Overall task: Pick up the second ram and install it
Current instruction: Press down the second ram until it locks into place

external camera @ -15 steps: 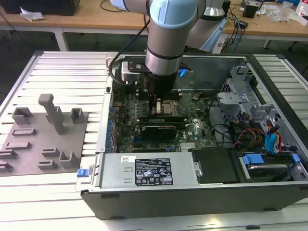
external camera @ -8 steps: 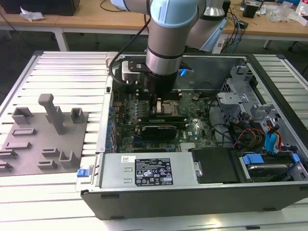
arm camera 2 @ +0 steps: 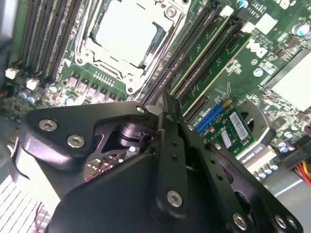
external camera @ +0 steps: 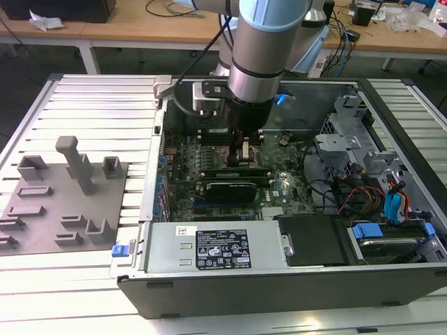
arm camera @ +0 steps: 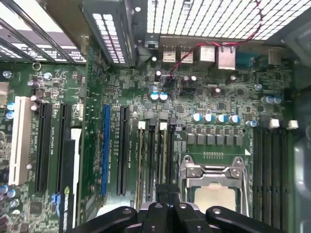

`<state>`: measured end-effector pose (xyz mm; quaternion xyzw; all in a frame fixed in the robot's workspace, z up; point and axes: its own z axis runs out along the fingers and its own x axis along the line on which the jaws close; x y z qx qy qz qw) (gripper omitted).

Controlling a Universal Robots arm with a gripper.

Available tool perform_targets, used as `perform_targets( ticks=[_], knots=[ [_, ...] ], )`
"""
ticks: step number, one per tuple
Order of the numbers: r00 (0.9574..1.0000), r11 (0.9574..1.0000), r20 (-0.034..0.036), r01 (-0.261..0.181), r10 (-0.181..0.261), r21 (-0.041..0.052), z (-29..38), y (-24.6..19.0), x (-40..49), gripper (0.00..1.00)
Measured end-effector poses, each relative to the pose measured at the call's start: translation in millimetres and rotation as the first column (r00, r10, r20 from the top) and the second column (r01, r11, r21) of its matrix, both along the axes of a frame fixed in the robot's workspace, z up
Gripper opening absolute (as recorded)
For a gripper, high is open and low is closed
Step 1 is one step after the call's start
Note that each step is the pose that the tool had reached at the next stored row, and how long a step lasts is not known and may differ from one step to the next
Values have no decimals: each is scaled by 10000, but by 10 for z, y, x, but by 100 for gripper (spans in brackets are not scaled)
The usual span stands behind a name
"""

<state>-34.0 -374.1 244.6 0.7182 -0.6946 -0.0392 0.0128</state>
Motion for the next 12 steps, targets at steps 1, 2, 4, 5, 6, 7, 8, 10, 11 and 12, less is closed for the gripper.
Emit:
perform_targets(
  ticks=[1, 2, 4, 5, 6, 7, 8, 10, 11, 12],
  knots=[
    [10000, 10000, 0, 1, -1, -1, 30, 7, 3, 11],
    [10000, 10000, 0, 0, 0, 1, 70, 18, 7, 11],
    [10000, 10000, 0, 0, 0, 1, 124, 27, 8, 11],
    [10000, 10000, 0, 1, -1, 0, 199, 33, 8, 11],
    [10000, 10000, 0, 0, 0, 0, 266, 37, 8, 11],
    [10000, 10000, -1, 0, 0, -1, 339, 42, 8, 11],
    [10000, 10000, 0, -1, 1, 1, 405, 43, 8, 11],
    [10000, 10000, 1, 0, 0, 1, 467, 44, 8, 11],
    [10000, 10000, 1, 0, 0, 4, 467, 44, 8, 11],
    [10000, 10000, 1, 0, 0, 3, 467, 44, 8, 11]
  ],
)
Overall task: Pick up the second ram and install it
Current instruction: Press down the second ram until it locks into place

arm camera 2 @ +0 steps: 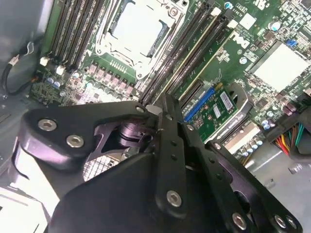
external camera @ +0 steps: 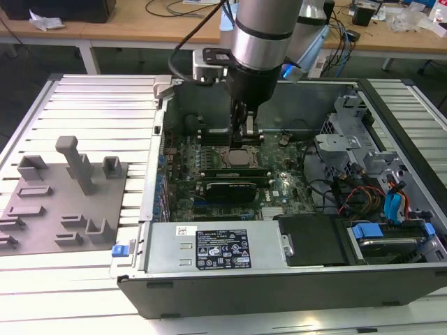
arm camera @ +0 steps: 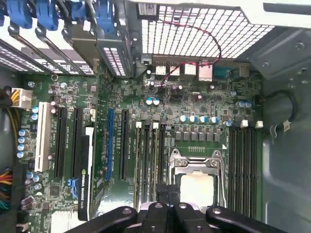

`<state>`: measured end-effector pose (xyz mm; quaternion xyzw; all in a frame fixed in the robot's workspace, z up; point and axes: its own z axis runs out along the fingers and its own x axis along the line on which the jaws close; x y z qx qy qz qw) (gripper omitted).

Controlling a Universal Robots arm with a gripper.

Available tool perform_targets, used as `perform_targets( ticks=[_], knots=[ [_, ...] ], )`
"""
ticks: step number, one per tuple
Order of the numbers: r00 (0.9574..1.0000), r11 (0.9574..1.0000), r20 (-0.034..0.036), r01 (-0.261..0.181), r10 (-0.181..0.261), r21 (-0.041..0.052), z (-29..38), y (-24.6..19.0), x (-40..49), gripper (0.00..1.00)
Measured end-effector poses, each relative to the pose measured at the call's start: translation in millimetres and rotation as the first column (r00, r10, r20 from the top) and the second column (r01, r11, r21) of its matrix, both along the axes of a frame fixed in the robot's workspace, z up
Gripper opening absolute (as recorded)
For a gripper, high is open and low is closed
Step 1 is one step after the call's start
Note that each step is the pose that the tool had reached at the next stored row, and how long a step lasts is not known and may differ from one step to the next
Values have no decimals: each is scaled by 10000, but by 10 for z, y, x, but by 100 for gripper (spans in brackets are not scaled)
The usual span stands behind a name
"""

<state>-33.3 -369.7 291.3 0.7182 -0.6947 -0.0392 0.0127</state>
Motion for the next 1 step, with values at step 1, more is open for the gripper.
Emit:
perform_targets(
  ticks=[1],
  knots=[
    [10000, 10000, -1, 0, 0, -2, 1, 0, 0, 11]
  ],
)
